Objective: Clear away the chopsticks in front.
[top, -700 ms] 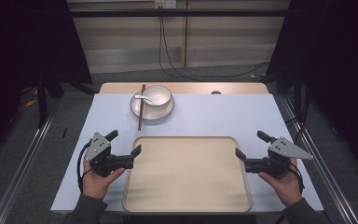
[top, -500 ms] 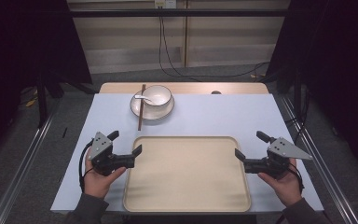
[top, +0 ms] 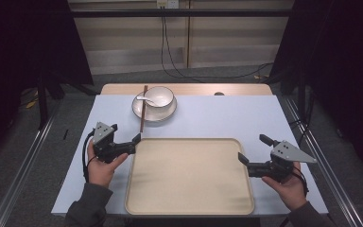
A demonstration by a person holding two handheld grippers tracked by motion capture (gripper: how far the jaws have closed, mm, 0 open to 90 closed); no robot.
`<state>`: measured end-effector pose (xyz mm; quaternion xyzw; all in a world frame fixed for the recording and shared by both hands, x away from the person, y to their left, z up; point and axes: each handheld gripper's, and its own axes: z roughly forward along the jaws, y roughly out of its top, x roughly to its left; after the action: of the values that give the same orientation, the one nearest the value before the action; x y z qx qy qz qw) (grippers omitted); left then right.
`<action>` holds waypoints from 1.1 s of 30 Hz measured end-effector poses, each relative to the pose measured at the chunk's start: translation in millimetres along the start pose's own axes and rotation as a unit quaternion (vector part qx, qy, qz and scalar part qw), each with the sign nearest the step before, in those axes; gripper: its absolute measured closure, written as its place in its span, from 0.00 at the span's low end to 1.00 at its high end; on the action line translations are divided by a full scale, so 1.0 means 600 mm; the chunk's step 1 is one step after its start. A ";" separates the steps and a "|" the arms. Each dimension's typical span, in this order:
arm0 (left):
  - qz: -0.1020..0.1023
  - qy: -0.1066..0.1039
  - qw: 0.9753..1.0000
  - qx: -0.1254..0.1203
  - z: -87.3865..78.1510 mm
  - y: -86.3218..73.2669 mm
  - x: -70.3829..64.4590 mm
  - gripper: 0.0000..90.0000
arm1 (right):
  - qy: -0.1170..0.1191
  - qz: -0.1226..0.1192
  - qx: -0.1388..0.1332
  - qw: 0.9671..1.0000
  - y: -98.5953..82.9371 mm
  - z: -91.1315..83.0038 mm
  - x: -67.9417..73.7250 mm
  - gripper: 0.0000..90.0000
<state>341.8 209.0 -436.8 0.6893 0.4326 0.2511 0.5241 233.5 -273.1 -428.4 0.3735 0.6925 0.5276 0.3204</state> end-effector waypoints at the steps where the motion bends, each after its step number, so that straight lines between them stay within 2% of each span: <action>1: 0.000 0.000 1.000 0.000 0.000 0.000 0.000 0.03 | -0.002 0.003 -0.001 1.000 0.000 0.000 0.000 0.02; 3: -0.005 0.021 1.000 0.012 0.019 0.006 0.013 0.03 | 0.000 -0.002 0.001 1.000 0.000 0.000 0.000 0.02; 4: -0.005 0.021 1.000 0.012 0.019 0.006 0.013 0.03 | 0.001 0.001 0.001 1.000 -0.001 0.001 0.001 0.03; 8: -0.011 0.044 0.998 0.036 0.053 0.014 0.029 0.04 | -0.001 -0.003 0.004 1.000 -0.002 0.003 0.001 0.03; 9: -0.011 0.044 0.998 0.036 0.053 0.014 0.029 0.04 | 0.000 -0.004 0.003 1.000 -0.002 0.004 0.001 0.03; 13: -0.014 0.059 0.997 0.057 0.087 0.021 0.040 0.05 | 0.005 -0.010 0.005 1.000 -0.003 0.004 0.003 0.03; 16: -0.011 0.066 0.996 0.064 0.100 0.024 0.042 0.06 | 0.005 -0.013 0.003 1.000 -0.003 0.005 0.003 0.03; 18: -0.012 0.078 0.994 0.076 0.119 0.029 0.046 0.07 | 0.004 -0.015 0.002 1.000 -0.003 0.005 0.004 0.03; 19: -0.012 0.078 0.994 0.076 0.119 0.029 0.046 0.08 | 0.004 -0.015 0.002 1.000 -0.003 0.005 0.004 0.03; 20: -0.013 0.089 0.993 0.081 0.131 0.032 0.049 0.09 | 0.007 -0.015 0.002 1.000 -0.003 0.005 0.004 0.03; 23: -0.013 0.092 0.992 0.086 0.142 0.035 0.052 0.10 | 0.011 -0.017 0.001 1.000 -0.002 0.005 0.003 0.03; 29: -0.017 0.111 0.989 0.097 0.171 0.038 0.060 0.12 | 0.010 -0.018 0.002 1.000 -0.003 0.005 0.003 0.04; 32: -0.026 0.121 0.987 0.100 0.179 0.038 0.065 0.15 | 0.012 -0.016 0.003 1.000 -0.003 0.005 0.002 0.04; 33: -0.027 0.120 0.987 0.100 0.181 0.038 0.066 0.16 | 0.012 -0.015 0.002 1.000 -0.003 0.005 0.002 0.04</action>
<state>456.1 186.6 -455.0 0.6913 0.5336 0.2731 0.4035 235.1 -270.9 -431.0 0.3571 0.7033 0.5254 0.3190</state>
